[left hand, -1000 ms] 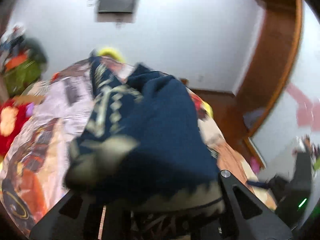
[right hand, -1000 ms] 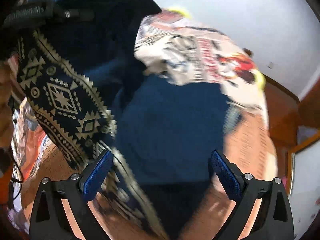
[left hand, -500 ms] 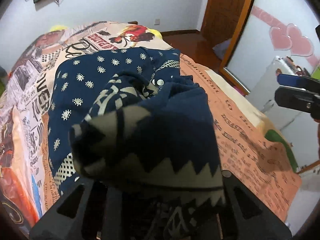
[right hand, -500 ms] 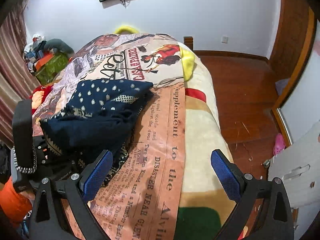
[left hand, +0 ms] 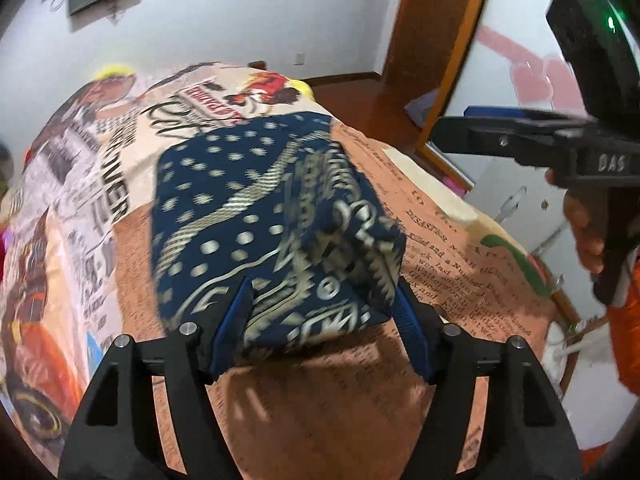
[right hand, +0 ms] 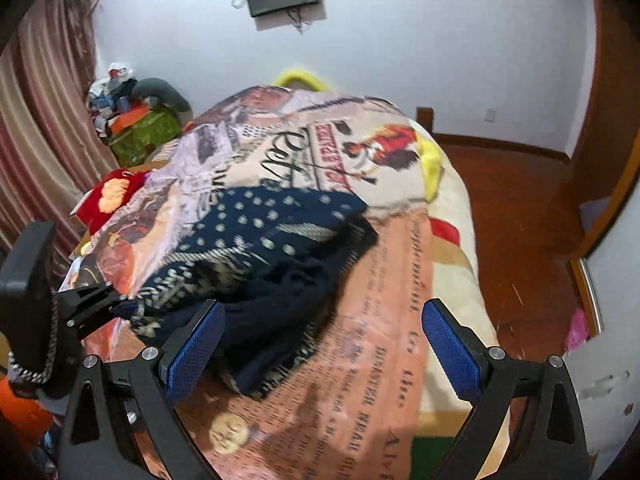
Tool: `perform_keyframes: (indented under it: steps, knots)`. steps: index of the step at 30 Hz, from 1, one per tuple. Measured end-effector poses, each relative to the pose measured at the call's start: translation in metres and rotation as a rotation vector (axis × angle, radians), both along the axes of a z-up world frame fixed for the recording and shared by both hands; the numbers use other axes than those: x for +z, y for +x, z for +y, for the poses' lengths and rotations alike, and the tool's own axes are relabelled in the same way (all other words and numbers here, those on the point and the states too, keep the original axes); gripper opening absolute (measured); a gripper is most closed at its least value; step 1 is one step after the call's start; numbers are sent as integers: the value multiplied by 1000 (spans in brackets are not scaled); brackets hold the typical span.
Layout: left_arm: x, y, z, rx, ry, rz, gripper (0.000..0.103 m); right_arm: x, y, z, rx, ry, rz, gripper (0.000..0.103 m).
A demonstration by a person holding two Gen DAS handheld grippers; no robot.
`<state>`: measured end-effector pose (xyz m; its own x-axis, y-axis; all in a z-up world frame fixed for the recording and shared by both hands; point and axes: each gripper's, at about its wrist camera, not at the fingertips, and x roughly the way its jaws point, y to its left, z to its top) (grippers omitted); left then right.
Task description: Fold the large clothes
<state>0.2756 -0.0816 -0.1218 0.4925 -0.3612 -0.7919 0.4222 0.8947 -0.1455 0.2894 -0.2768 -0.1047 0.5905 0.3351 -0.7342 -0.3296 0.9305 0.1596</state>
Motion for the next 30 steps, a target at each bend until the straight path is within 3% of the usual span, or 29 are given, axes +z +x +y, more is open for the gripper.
perform_keyframes:
  steps: [3, 8, 11, 15, 17, 22, 25, 30]
  knots:
    - [14, -2, 25, 43, -62, 0, 69, 8, 5, 17, 31, 25, -12, 99]
    - [29, 0, 61, 123, -69, -40, 73, 11, 20, 53, 101, 74, 3, 99]
    - [22, 11, 82, 202, -43, -40, 74, 0, 29, 82, 146, 40, 24, 99]
    - [-4, 32, 93, 223, -43, 17, 74, -33, 38, 96, 154, -45, 85, 99]
    - [-21, 41, 90, 201, -24, 55, 75, -48, 39, 92, 149, -60, 121, 99]
    - [-47, 47, 90, 166, -77, 108, 92, -91, 39, 54, 74, -81, 231, 99]
    - [-65, 45, 89, 156, -96, 163, 96, -112, 37, 28, 49, -10, 311, 100]
    - [-60, 37, 91, 150, -86, 149, 96, -121, 34, 11, 20, 75, 370, 101]
